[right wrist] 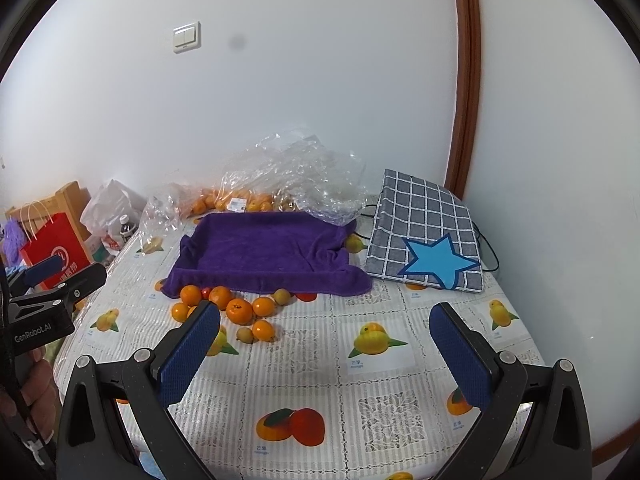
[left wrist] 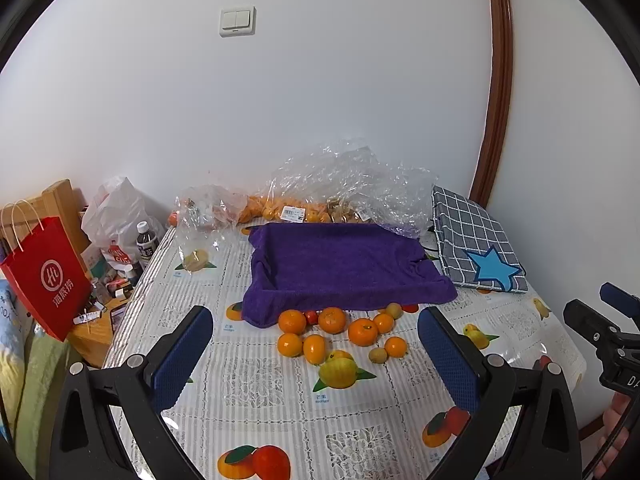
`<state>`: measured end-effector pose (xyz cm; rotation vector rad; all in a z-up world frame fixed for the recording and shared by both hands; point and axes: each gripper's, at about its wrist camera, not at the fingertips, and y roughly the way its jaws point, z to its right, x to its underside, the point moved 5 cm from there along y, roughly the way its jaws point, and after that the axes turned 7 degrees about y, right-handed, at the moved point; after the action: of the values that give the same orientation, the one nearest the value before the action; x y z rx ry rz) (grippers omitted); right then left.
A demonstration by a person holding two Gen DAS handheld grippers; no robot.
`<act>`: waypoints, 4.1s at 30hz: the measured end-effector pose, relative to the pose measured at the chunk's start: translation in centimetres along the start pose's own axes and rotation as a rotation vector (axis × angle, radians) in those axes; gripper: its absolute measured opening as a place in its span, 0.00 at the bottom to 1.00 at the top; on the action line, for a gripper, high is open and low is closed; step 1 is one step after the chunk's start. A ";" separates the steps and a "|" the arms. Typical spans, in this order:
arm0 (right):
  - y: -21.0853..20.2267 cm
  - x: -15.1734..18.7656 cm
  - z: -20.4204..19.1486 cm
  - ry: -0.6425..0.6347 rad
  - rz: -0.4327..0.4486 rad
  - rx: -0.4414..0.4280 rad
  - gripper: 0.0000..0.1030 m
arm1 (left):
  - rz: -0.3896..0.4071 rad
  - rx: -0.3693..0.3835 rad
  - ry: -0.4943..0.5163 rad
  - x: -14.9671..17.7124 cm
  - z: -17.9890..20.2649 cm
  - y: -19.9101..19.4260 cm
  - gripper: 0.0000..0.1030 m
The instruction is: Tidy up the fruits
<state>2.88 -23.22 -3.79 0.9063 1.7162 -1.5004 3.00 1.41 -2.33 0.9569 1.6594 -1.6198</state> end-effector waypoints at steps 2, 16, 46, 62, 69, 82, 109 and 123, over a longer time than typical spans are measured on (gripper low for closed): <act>-0.1 0.0 0.0 0.001 0.005 0.000 1.00 | 0.001 0.001 0.000 0.0 0.0 -0.1 1.00; 0.1 0.0 -0.2 -0.037 0.038 0.041 1.00 | -0.012 -0.009 0.002 -0.2 -0.5 1.2 1.00; 21.0 8.3 -2.8 0.085 -0.316 -0.207 0.45 | -0.304 0.028 -0.145 9.6 -8.0 17.1 0.58; 24.3 9.5 -5.8 0.128 -0.438 -0.400 0.40 | -0.281 0.060 -0.173 9.7 -8.2 18.8 0.58; 23.4 8.7 -4.0 0.124 -0.387 -0.372 0.30 | -0.228 0.120 -0.157 9.4 -6.7 18.4 0.58; 23.1 9.3 1.0 0.021 -0.311 -0.166 0.31 | -0.240 0.226 -0.191 9.5 -4.5 20.1 0.34; 22.7 10.1 1.5 0.046 -0.302 -0.187 0.31 | -0.210 0.248 -0.294 11.3 -6.9 19.7 0.32; 22.1 9.8 1.0 0.044 -0.265 -0.234 0.31 | -0.137 0.269 -0.311 10.7 -7.0 18.6 0.32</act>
<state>16.46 -21.45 -23.73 0.6125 2.0574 -1.4112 13.16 8.87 -21.10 0.6819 1.3426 -2.0072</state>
